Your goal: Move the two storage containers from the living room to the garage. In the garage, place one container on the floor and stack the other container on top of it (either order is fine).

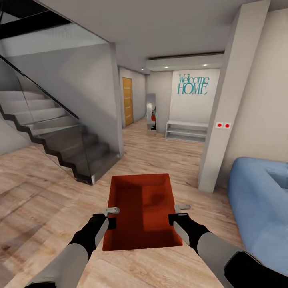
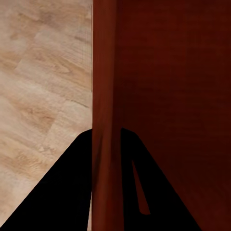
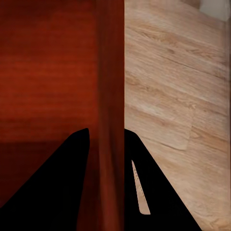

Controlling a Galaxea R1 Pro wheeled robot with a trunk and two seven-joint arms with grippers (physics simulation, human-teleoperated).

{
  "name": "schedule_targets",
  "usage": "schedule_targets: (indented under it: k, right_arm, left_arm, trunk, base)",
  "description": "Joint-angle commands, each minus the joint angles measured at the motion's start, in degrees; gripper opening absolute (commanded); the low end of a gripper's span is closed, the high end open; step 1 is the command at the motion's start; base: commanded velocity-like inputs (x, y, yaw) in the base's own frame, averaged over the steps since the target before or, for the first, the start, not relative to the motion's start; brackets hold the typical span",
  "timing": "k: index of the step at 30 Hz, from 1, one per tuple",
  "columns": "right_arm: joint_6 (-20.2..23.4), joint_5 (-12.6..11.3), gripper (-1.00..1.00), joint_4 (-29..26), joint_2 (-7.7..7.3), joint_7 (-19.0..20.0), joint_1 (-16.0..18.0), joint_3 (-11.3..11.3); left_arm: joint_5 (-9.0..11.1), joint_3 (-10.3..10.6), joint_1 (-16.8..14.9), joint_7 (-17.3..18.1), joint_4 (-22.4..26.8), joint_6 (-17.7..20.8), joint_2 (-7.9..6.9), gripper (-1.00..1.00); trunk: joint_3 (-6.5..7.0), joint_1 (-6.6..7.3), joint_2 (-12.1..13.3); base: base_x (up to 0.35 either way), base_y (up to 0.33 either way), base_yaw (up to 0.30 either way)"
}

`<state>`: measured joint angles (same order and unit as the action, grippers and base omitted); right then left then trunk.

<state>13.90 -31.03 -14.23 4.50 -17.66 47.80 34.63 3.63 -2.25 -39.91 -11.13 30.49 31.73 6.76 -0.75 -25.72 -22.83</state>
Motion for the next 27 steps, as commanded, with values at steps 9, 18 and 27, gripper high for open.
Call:
schedule_targets:
  k: [9, 18, 27]
  right_arm:
    - [0.25, -0.43, -1.0, -1.33, 0.15, -0.26, 0.05, 0.72]
    - [0.25, -0.43, -1.0, -1.33, 0.15, -0.27, 0.05, 0.71]
    - [0.25, -0.43, -1.0, -1.33, 0.15, -0.26, 0.03, 0.7]
  left_arm:
    - [-1.43, -0.38, 0.01, -0.56, 0.1, 0.53, 0.09, -1.0]
    - [-1.43, -0.34, 0.01, -0.56, 0.09, 0.52, 0.09, -1.0]
    - [-1.43, -0.31, 0.01, -0.56, 0.08, 0.53, 0.09, -1.0]
  trunk:
    - [-0.08, -0.06, -0.09]
    - [-0.08, -0.06, -0.09]
    - [-0.08, -0.06, -0.09]
  base:
    - [0.323, 0.0, -0.104]
    - [0.323, 0.0, -0.002]
    - [0.323, 0.0, 0.0]
